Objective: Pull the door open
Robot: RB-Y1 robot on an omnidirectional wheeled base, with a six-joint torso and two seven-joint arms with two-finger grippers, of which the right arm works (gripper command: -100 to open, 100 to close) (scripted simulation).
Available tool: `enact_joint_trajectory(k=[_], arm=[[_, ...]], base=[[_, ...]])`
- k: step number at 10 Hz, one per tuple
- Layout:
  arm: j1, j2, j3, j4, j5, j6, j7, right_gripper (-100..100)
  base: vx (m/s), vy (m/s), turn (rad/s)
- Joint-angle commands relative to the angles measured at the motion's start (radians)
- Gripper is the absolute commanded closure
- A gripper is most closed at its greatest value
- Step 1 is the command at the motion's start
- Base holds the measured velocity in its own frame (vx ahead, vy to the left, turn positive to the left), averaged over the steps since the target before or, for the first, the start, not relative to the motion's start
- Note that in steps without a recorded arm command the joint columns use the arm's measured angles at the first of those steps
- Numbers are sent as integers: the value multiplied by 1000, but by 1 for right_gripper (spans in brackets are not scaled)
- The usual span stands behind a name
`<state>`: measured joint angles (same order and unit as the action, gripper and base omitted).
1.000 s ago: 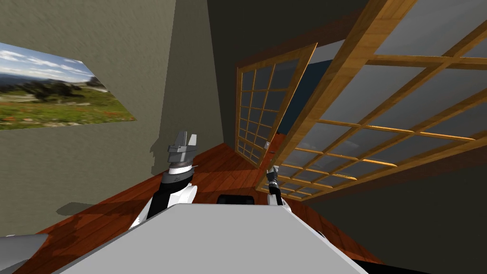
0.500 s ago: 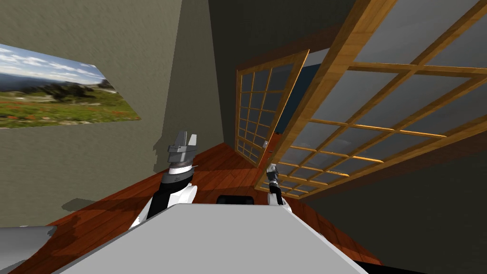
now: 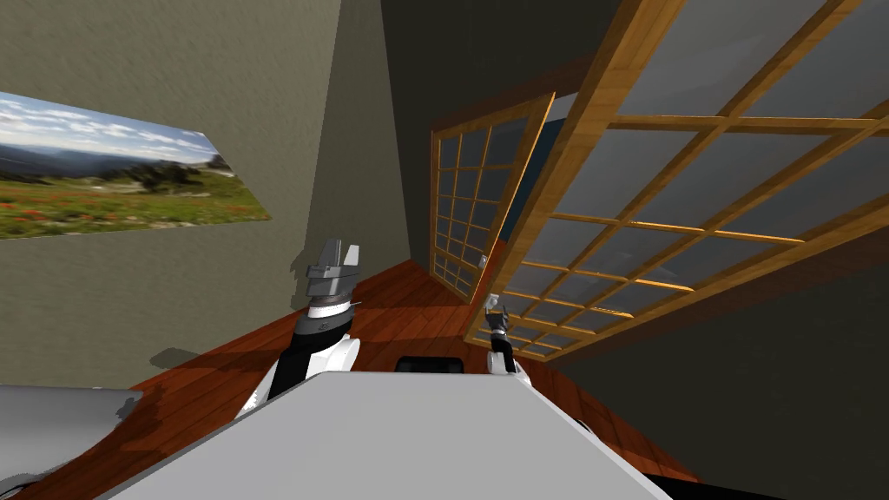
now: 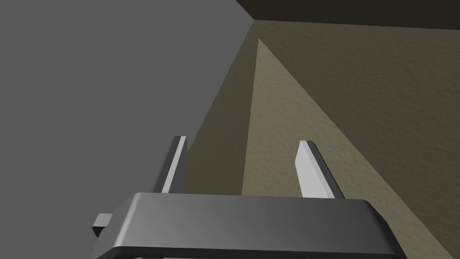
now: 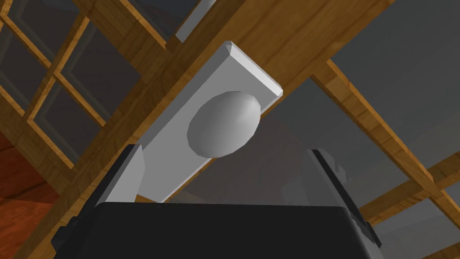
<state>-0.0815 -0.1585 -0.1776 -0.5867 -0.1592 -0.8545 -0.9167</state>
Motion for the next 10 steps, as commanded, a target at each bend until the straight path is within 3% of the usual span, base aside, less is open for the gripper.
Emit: enact_joint_trajectory(k=[1, 10], arm=[[0, 5, 6, -9, -13, 5, -50, -100], [-9, 20, 30, -24, -65, 14, -269, -100]], base=[[-77, -22, 79], [-69, -25, 57]])
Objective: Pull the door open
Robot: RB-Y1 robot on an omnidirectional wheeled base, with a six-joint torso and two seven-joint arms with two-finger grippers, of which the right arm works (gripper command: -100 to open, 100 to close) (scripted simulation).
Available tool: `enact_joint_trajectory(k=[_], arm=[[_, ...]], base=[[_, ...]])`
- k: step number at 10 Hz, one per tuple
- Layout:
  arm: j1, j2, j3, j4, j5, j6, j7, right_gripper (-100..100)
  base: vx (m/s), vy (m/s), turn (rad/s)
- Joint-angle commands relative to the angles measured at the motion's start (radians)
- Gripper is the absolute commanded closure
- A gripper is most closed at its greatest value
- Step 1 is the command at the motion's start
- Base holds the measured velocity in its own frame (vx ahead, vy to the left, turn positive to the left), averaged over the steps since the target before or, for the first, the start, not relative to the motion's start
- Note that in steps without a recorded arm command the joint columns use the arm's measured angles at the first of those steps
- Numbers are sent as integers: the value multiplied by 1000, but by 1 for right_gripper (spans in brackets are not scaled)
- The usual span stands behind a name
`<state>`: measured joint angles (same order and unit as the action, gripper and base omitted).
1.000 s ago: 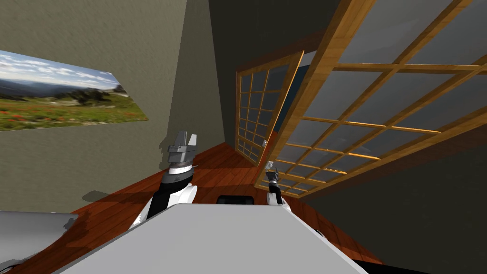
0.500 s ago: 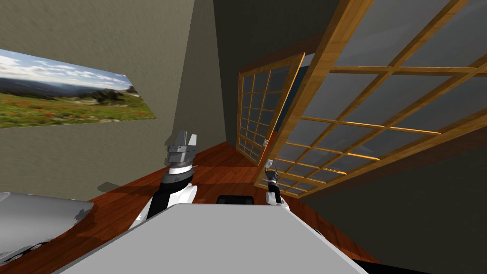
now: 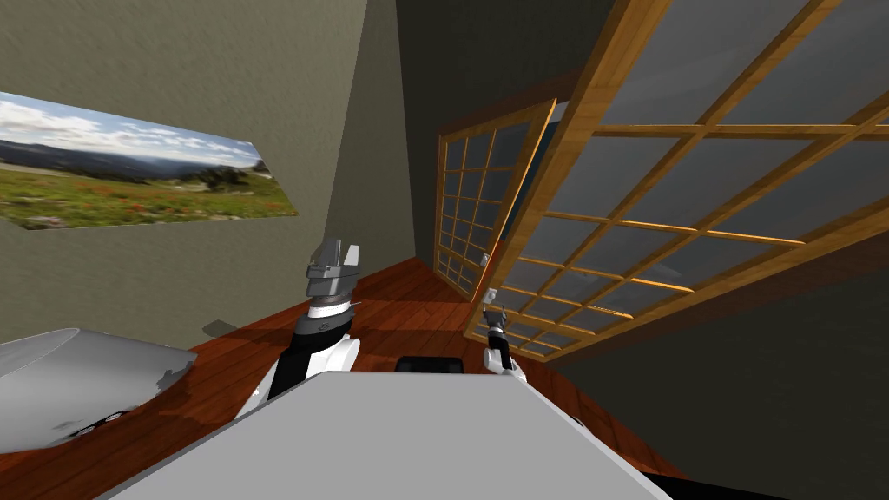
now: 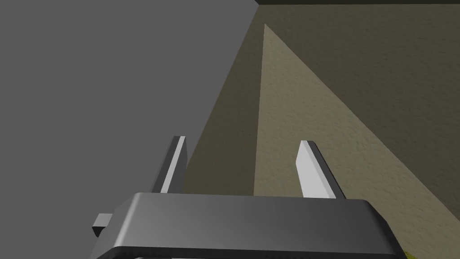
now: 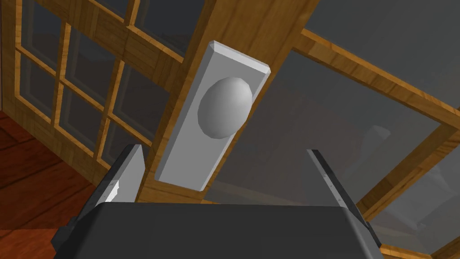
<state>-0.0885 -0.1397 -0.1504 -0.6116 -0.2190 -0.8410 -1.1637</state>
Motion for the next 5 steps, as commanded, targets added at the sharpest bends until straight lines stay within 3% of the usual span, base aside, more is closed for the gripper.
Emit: enact_joint_trajectory(k=[1, 5], arm=[[-2, 1, 2, 1, -5, 1, -30, -100], [-6, 8, 13, -6, -29, 5, -130, -100]], base=[[-68, -25, 35], [-66, -22, 53]])
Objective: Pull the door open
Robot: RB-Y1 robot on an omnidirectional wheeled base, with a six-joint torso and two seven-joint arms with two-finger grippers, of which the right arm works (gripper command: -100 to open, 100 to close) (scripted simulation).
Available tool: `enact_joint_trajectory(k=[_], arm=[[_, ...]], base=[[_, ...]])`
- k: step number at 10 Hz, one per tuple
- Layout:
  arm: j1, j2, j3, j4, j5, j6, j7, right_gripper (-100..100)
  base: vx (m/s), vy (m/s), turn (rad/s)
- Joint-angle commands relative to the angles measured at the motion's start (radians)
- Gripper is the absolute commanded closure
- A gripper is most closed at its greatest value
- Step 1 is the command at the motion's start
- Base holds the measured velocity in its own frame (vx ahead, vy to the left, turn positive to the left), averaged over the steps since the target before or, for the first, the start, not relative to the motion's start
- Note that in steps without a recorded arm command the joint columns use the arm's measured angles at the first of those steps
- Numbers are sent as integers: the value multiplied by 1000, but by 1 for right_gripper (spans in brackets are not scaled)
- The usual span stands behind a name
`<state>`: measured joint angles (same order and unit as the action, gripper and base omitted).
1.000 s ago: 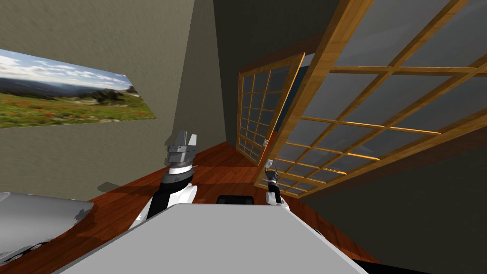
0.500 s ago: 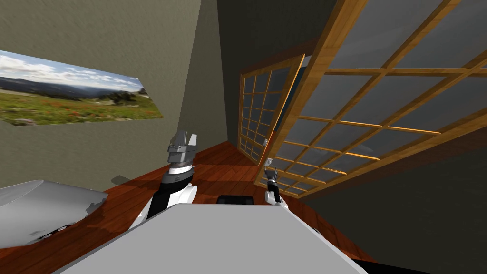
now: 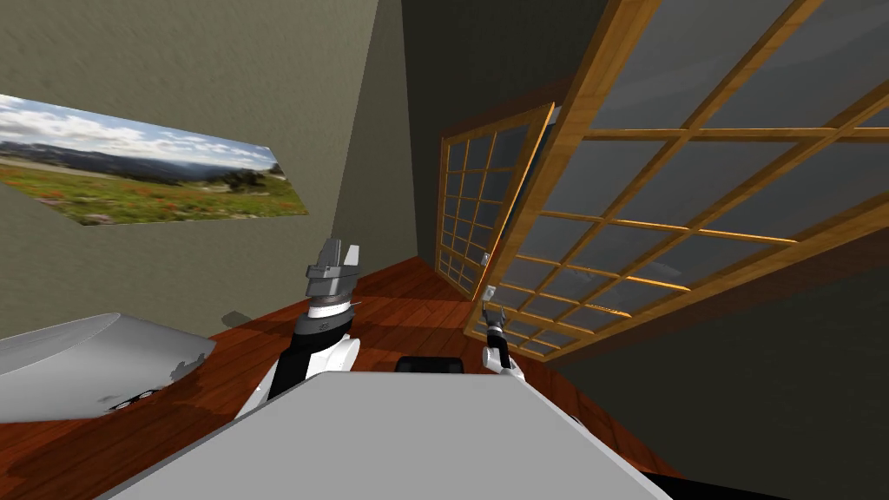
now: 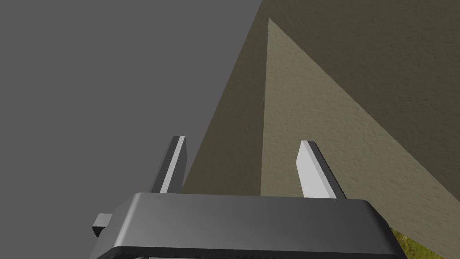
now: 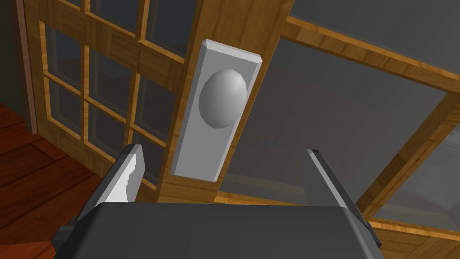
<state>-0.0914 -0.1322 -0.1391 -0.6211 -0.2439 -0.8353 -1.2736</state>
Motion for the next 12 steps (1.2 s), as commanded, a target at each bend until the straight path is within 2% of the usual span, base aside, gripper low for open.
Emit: enact_joint_trajectory(k=[1, 6, 8, 9, 10, 11, 12], arm=[[-5, 2, 5, 2, -11, 0, -50, -100], [-9, 10, 18, -6, -39, 5, -167, -100], [-11, 13, 21, -8, -47, 6, -201, -100], [-10, 12, 20, -8, -44, 6, -188, -100], [1, -14, 13, 0, -51, -2, -217, -100], [4, -21, 11, 2, -53, -4, -224, -100], [11, -38, 7, 6, -56, -9, -239, -100]], base=[[-79, -13, 65], [-90, -23, 57], [-58, -16, 36], [-27, -6, 9], [149, -3, 138], [228, -22, 112], [213, -8, 96]])
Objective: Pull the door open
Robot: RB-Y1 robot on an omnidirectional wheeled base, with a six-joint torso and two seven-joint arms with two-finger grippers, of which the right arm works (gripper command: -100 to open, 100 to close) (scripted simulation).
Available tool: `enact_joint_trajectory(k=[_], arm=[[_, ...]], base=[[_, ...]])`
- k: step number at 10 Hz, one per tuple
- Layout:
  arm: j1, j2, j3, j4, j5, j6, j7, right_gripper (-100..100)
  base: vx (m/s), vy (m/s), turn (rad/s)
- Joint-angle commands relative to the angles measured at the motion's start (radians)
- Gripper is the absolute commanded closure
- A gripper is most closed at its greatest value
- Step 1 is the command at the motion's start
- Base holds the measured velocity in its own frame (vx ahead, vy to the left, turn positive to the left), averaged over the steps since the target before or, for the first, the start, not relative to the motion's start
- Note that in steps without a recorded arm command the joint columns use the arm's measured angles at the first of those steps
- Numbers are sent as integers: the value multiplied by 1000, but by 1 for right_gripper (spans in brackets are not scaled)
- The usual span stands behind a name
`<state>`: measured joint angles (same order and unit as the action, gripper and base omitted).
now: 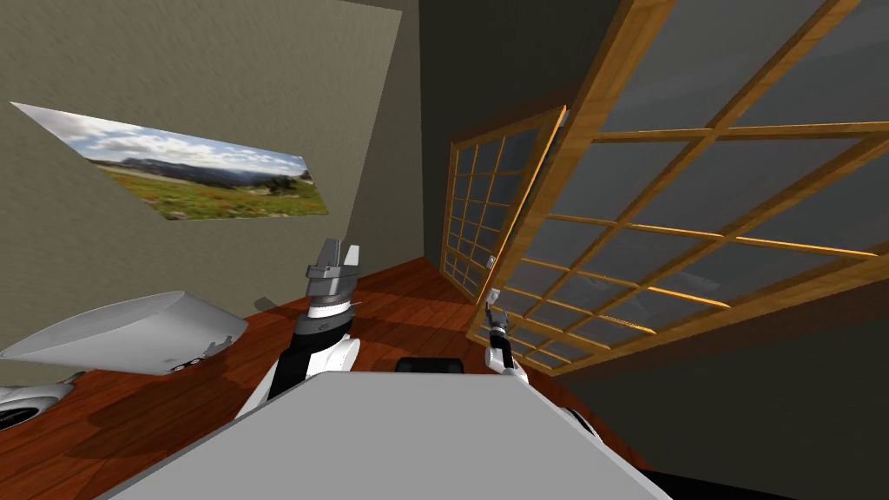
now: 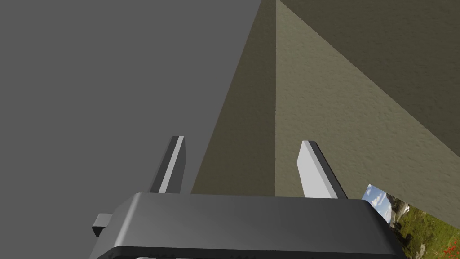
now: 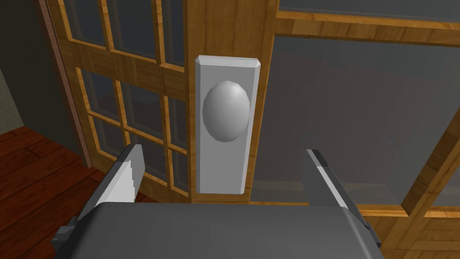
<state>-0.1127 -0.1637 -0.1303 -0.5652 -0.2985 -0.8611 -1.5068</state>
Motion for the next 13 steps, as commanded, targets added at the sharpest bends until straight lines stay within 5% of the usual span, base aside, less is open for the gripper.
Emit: enact_joint_trajectory(k=[1, 3, 4, 5, 6, 11, 13], arm=[[33, -6, -2, -49, -2, 17, -6, -100], [52, -50, -14, -37, -12, 4, -49, -100], [57, -61, -17, -33, -15, 0, -59, -100], [49, -52, -14, -25, -12, -1, -48, -100], [49, -52, -14, -25, -12, -1, -48, 100], [49, -52, -14, -25, -12, -1, -48, 100], [57, -66, 9, -30, 3, -3, -79, 100]], base=[[146, 0, 28], [219, -24, 137], [269, -38, 112], [107, -18, 2], [-25, 8, -8], [-18, 0, 2], [-163, -28, 97]])
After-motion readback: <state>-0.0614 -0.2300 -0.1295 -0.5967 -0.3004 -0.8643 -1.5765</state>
